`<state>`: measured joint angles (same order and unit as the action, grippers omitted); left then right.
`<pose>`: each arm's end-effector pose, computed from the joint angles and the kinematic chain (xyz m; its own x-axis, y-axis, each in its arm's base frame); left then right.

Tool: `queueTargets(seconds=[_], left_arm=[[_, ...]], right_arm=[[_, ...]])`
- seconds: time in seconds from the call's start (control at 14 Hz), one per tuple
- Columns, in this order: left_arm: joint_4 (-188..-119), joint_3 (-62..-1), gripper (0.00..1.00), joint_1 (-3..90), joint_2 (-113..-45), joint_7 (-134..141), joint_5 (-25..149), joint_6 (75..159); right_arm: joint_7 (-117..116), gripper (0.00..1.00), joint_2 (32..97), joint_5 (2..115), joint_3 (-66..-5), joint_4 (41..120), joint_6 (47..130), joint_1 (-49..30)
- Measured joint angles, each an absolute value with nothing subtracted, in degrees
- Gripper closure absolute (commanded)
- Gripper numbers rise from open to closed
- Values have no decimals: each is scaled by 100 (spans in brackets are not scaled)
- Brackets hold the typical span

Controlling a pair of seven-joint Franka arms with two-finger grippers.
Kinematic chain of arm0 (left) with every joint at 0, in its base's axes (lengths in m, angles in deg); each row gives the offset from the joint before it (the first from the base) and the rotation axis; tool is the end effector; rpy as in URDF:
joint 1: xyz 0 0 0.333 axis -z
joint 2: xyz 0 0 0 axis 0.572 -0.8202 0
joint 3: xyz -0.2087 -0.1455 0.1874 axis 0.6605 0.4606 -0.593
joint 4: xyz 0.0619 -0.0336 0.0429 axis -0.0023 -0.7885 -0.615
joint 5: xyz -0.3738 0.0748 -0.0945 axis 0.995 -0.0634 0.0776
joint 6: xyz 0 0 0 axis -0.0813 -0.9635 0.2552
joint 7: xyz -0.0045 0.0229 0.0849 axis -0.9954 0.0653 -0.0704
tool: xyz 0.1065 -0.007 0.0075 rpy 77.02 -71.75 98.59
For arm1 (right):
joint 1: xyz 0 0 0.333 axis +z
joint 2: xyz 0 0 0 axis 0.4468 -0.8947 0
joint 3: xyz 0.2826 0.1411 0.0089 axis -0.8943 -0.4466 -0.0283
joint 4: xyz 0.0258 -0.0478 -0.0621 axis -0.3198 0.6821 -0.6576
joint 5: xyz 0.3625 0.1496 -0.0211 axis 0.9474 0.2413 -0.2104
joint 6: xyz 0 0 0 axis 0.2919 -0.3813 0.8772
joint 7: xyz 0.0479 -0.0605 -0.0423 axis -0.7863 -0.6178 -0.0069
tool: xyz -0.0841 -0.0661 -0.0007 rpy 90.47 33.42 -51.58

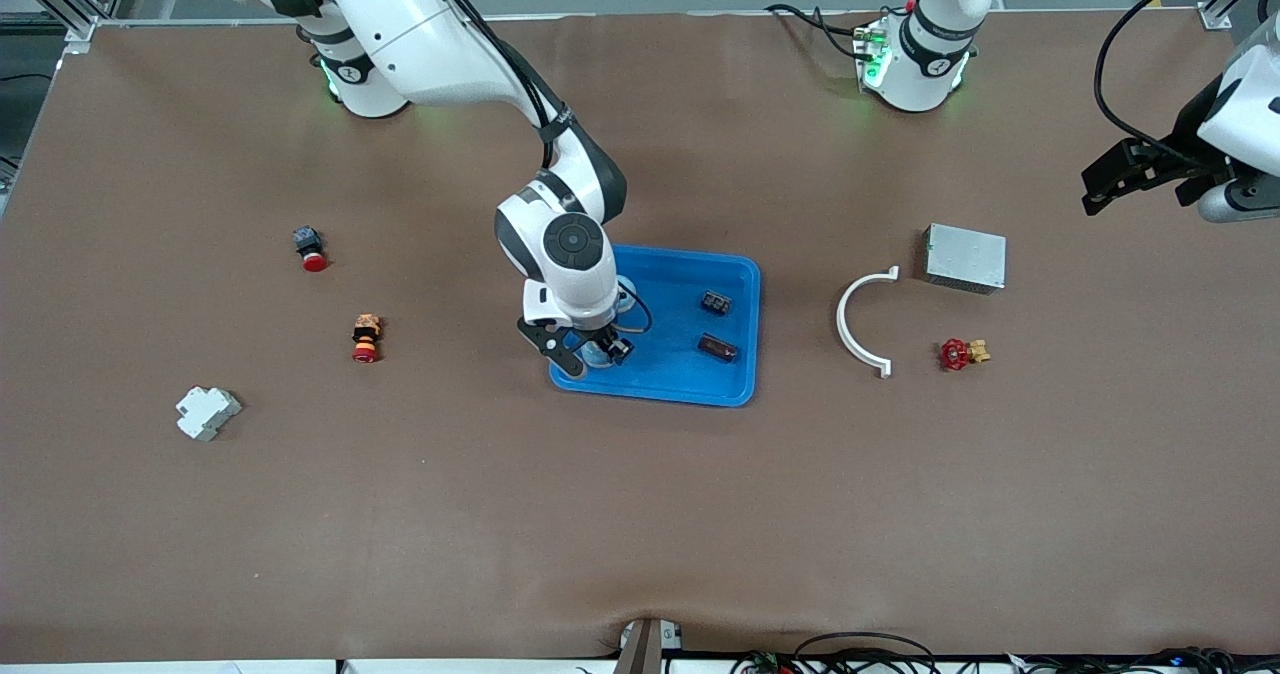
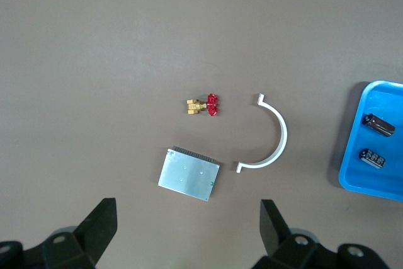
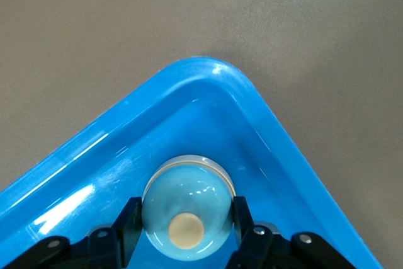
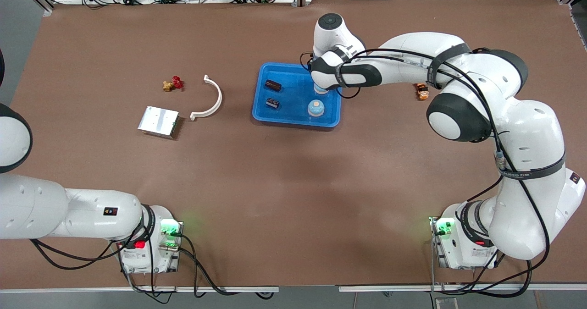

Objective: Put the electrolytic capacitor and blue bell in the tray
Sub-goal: 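Lower the blue bell into the tray and open the right gripper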

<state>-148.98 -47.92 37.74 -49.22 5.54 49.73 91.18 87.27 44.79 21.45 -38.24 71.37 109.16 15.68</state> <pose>0.5299 -0.0385 0.6299 0.9977 0.0654 0.0188 0.0664 -0.9962 -0.0559 0.5432 0.4516 0.1992 0.7380 -0.6735 0.0416 -0.6722 -0.7392 -0.0414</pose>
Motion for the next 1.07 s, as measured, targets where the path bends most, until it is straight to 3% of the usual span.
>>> queueTargets(seconds=[0.85,0.93,1.07], left_arm=[[-14902,-4792,0,3774,-4882,554,4973,9038],[-14902,-4792,0,3774,-4882,554,4973,9038],[-14902,-4792,0,3774,-4882,554,4973,9038]], right_arm=[[8775,98,4474,2133,-3823,7136,10926,1575],[8776,1,4474,2132,-3823,7136,10926,1575],[8820,0,4469,2128,-3824,7137,10941,1581]])
